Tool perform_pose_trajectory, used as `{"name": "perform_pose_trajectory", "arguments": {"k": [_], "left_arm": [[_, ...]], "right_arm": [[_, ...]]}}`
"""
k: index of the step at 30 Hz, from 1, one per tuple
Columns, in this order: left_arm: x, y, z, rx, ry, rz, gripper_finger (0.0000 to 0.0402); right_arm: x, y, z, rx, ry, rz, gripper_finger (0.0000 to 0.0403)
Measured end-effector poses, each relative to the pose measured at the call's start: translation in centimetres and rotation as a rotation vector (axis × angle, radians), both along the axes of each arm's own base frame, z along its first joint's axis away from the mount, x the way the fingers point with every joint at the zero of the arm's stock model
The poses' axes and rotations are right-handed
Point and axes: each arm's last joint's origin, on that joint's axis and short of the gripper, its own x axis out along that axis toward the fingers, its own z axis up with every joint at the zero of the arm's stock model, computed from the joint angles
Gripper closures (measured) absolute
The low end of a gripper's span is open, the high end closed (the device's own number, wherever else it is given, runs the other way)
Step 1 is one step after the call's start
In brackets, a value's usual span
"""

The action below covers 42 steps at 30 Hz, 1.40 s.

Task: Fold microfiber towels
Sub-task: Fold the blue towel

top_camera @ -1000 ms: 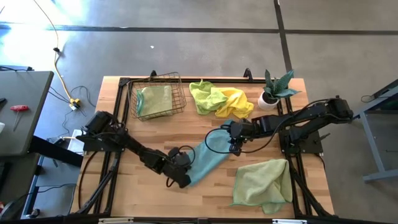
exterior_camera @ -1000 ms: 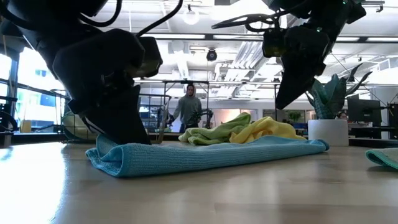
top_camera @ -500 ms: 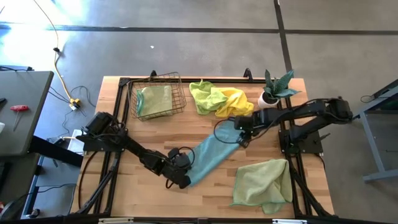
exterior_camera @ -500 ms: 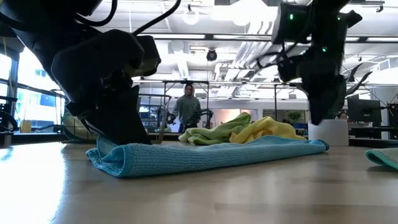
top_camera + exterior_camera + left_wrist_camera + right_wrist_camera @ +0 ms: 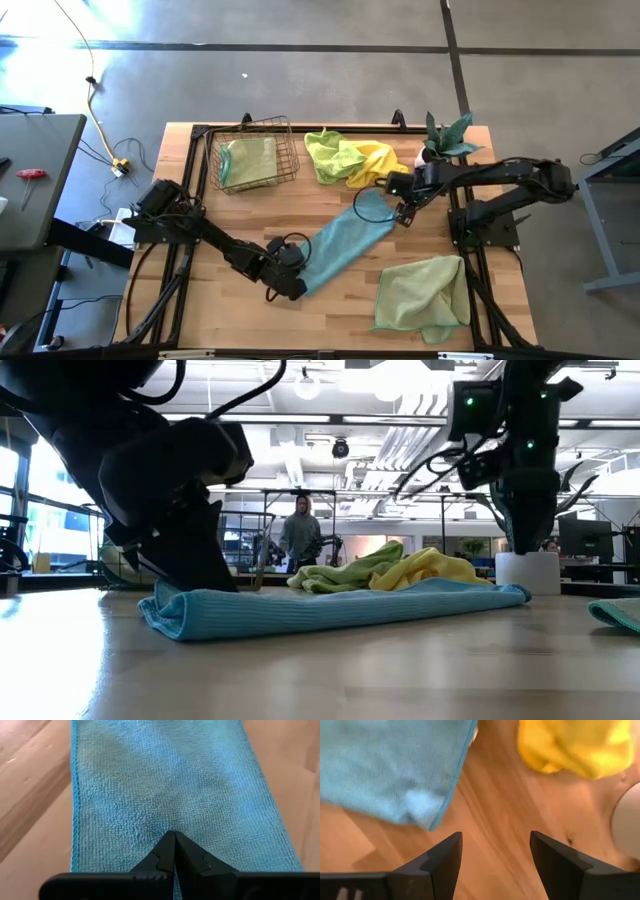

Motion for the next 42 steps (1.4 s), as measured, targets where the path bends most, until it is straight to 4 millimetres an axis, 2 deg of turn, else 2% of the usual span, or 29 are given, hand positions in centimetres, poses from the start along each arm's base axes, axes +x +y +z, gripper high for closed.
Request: {"name": "perform_pose_trajectory", "arguments": {"k": [2, 6, 10, 12, 16, 23, 31, 42], "left_arm": [[-0.1, 0.0, 0.0, 0.006, 0.002, 0.009, 0.0401], [-0.1, 0.1, 0.0, 0.022, 0.004, 0.016, 0.0401], [0.1, 0.7, 0.0, 0.049, 0.009, 0.015, 0.0401], [0.3, 1.0, 0.0, 0.056, 0.003, 0.003, 0.0401], [0.5, 1.1, 0.0, 0.053, -0.006, -0.002, 0.0401], [0.7, 1.0, 0.1, 0.046, -0.033, 0.000, 0.0401], [0.7, 1.0, 0.2, 0.045, -0.036, -0.001, 0.0401], [0.7, 1.0, 0.2, 0.043, -0.036, -0.002, 0.0401]], "right_arm": [[-0.9, 0.0, 0.0, -0.015, -0.060, -0.028, 0.0178], [-3.2, 0.4, -1.6, 0.019, -0.260, -0.165, 0.0178], [-3.7, 0.8, -3.1, 0.129, -0.571, -0.248, 0.0178], [-4.0, 0.8, -3.6, 0.145, -0.636, -0.290, 0.0178], [-4.5, 0.5, -4.4, 0.130, -0.598, -0.349, 0.0178], [-4.3, 0.0, -5.8, 0.140, -0.503, -0.436, 0.0178], [-3.1, 0.1, -7.3, 0.173, -0.451, -0.416, 0.0178], [-2.3, 1.0, -7.5, 0.191, -0.480, -0.351, 0.0183]]}}
